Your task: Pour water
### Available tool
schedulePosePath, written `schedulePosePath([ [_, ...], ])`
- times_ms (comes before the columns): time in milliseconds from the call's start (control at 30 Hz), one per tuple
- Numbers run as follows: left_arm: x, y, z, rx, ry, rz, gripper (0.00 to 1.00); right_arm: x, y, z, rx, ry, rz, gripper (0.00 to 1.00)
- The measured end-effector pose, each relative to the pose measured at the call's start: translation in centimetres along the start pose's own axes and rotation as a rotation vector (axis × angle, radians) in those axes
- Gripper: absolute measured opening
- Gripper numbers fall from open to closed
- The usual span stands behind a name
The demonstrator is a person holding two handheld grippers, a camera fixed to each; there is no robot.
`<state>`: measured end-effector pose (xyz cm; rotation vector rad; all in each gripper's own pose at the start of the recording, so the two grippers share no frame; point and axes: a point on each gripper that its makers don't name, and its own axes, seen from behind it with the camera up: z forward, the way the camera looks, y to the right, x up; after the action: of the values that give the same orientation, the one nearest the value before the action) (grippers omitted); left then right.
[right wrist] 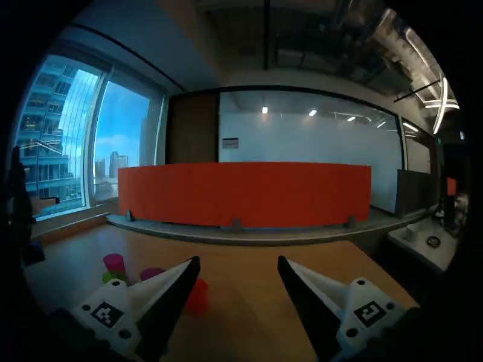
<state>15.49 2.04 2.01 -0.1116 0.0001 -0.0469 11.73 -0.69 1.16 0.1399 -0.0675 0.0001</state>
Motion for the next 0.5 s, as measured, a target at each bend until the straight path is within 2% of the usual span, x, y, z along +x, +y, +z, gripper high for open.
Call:
schedulePosePath([
  [300, 4.3, 0.5, 0.8, -0.033, 0.004, 0.018, 0.9, 4.4, 0.5, 0.1, 0.014, 0.009, 0.003, 0.99],
  [500, 4.8, 0.8, 0.9, -0.049, -0.013, 0.026, 0.89, 5.5, 0.3, 0.0, 0.029, 0.014, 0.007, 1.0],
])
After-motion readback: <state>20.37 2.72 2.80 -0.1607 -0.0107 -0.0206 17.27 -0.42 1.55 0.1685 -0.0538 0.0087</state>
